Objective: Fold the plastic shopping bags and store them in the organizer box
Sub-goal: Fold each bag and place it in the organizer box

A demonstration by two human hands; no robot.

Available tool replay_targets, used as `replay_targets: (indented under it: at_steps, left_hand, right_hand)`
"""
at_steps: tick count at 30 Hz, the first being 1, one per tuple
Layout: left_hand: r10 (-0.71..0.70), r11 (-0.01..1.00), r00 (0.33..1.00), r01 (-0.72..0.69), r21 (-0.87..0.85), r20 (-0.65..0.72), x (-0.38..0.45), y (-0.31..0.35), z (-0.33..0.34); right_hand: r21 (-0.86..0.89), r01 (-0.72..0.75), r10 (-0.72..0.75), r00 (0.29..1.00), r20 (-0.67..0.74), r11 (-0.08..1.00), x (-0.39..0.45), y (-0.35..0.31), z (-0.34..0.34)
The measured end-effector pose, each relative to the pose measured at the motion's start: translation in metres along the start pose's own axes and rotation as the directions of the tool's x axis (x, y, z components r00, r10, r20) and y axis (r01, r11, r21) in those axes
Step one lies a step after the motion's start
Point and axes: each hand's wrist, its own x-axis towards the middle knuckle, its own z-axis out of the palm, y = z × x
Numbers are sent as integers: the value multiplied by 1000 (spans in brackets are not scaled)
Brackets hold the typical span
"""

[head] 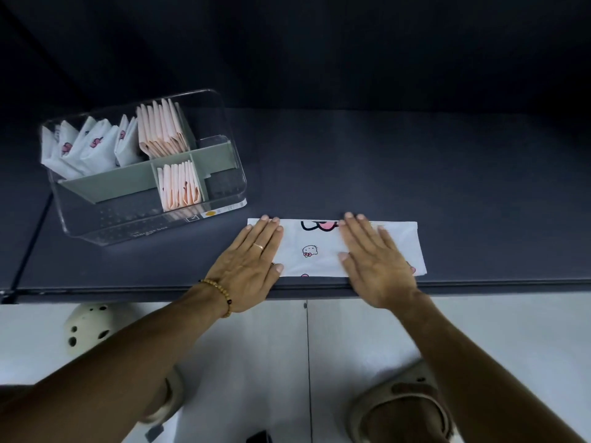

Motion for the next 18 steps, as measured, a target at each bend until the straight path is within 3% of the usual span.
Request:
replay_targets:
  at_steps: [4, 9, 11, 15, 18]
  left_hand:
    - [9, 1000, 1000, -9, 8, 11, 0, -1, -1]
    - [55, 997, 998, -56, 52, 5, -18, 9, -10]
    - [95, 990, 995, -97, 99, 20, -25, 12, -10]
    - [105, 983, 994, -102, 156, -14, -35, 15, -14]
    - [76, 983, 997, -70, 172, -32, -38, 25, -22]
  right_hand:
    - [-95, -60, 67, 995, 74, 994, -14, 38, -4]
    - [-137, -347, 360, 930, 76, 928, -23, 50, -12]
    - [-115, -394, 398, 917, 12, 912, -30, 38, -20]
    - [-20, -192, 184, 962, -203, 981, -41, -18, -32]
    - [55, -36, 45, 981, -187, 998, -43, -61, -32]
